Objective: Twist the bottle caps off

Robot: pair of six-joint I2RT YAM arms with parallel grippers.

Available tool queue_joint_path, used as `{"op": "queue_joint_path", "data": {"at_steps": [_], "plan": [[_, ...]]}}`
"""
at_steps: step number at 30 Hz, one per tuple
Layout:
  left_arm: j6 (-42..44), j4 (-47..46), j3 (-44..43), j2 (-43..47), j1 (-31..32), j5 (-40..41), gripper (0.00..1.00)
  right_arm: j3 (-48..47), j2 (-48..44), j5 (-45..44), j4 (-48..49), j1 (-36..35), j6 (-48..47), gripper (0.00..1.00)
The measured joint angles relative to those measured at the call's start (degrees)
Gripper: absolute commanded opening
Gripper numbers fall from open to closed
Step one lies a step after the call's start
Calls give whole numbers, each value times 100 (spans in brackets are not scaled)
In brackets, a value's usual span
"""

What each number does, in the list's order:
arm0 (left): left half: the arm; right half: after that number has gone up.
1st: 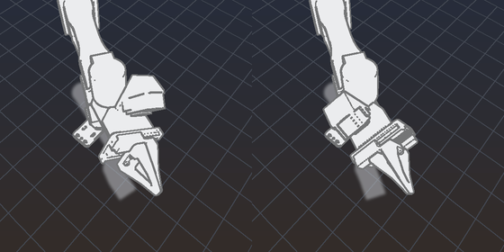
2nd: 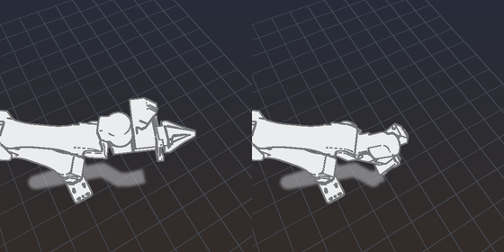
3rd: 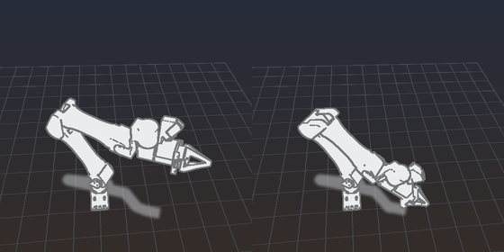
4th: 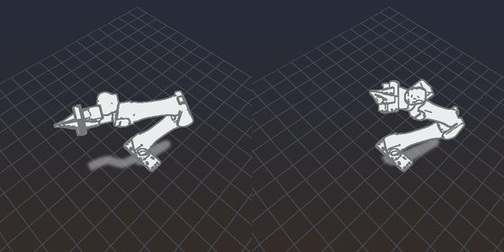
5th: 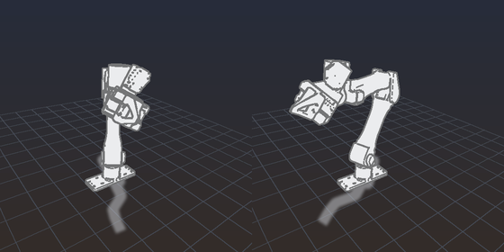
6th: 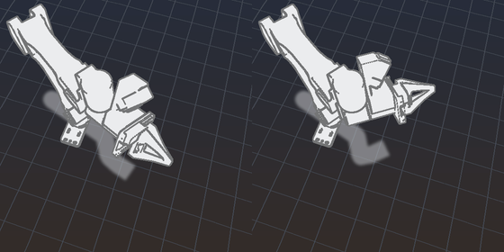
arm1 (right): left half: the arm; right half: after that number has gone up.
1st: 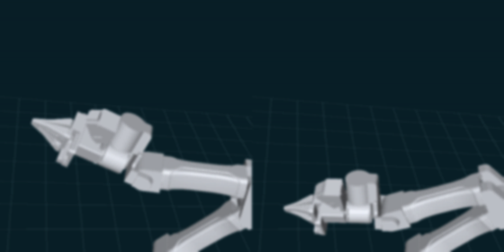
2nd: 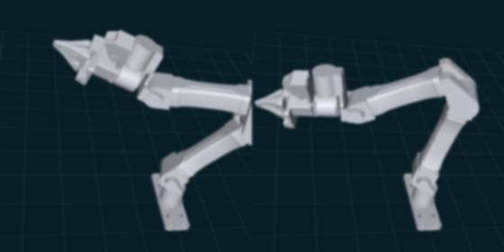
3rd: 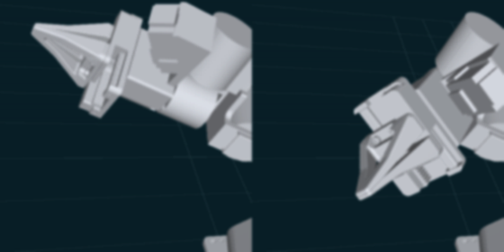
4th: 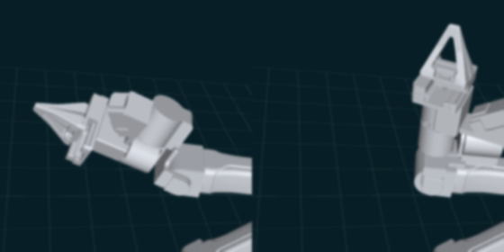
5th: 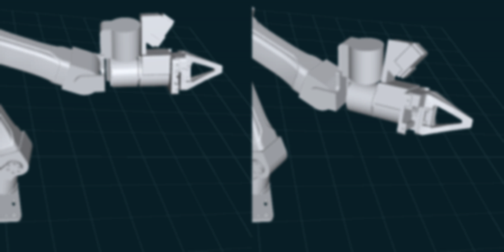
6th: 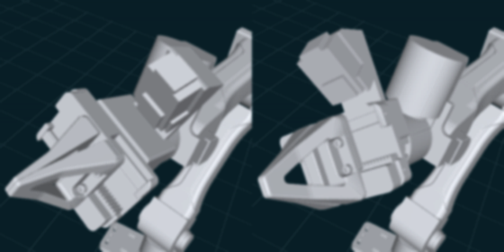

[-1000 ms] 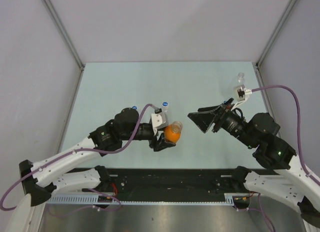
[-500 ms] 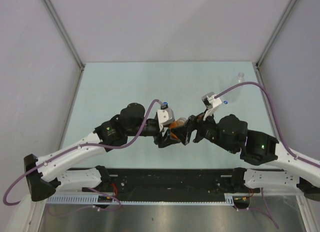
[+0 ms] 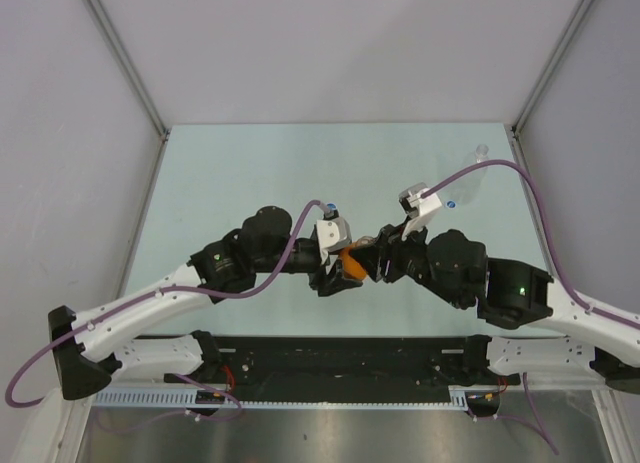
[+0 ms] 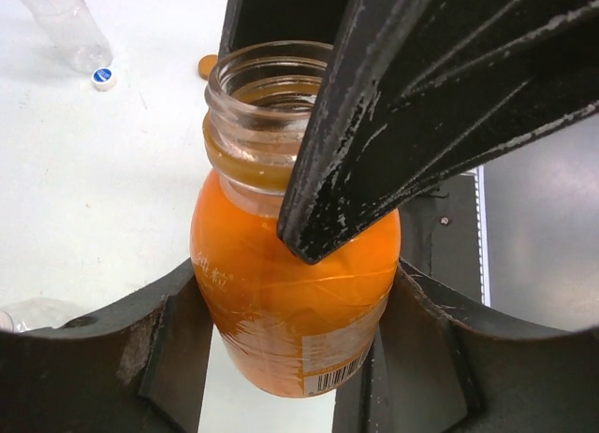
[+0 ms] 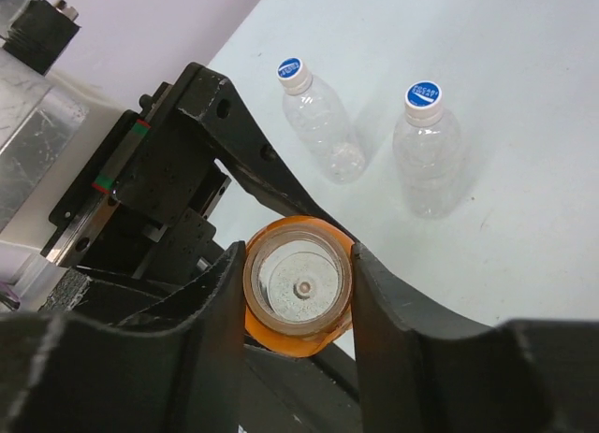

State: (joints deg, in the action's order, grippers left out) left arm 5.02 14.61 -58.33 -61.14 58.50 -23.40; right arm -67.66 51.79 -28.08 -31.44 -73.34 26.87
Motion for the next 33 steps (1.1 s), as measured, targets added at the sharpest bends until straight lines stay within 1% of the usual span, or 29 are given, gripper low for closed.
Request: {"op": "queue_joint_path", "data": {"at_steps": [2, 3, 4, 5, 6, 8, 10, 11, 12, 13, 18, 19, 21, 30, 33], "plan": [[0, 11, 0, 0, 9, 20, 12, -20, 13, 2, -22, -7, -20, 12], [0, 11, 0, 0, 13, 28, 14, -26, 15, 4, -28, -7, -20, 1], [0, 11, 0, 0, 22, 33, 16, -31, 15, 7, -42, -9, -20, 0], [0, 9, 0, 0, 24, 37, 23, -39, 15, 7, -57, -9, -20, 0], [0, 9, 0, 0, 26, 48, 27, -42, 15, 7, -63, -9, -20, 0], [0, 9, 0, 0, 28, 57, 29, -48, 15, 9, -74, -11, -17, 0], [2, 9, 0, 2, 44, 79, 33, -59, 15, 13, -94, -11, -17, 0], [2, 9, 0, 4, 52, 87, 39, -68, 15, 17, -107, -11, -17, 0], [0, 7, 0, 9, 52, 96, 41, -74, 15, 26, -114, -13, -17, 0], [0, 7, 0, 17, 59, 103, 46, -85, 15, 26, -125, -17, -17, 0], [0, 4, 0, 96, 87, 227, 59, -140, 13, 42, -127, -44, -15, 0], [0, 4, 0, 111, 92, 238, 78, -149, 11, 46, -125, -46, -15, 0], [2, -4, 0, 142, 105, 278, 99, -173, 11, 46, -129, -48, -13, 0], [63, 28, 2, 498, 107, 702, 100, -376, -179, -470, -459, -20, 0, 0], [61, 59, 2, 540, 107, 822, 100, -398, -245, -813, -538, -20, 20, 0]]}}
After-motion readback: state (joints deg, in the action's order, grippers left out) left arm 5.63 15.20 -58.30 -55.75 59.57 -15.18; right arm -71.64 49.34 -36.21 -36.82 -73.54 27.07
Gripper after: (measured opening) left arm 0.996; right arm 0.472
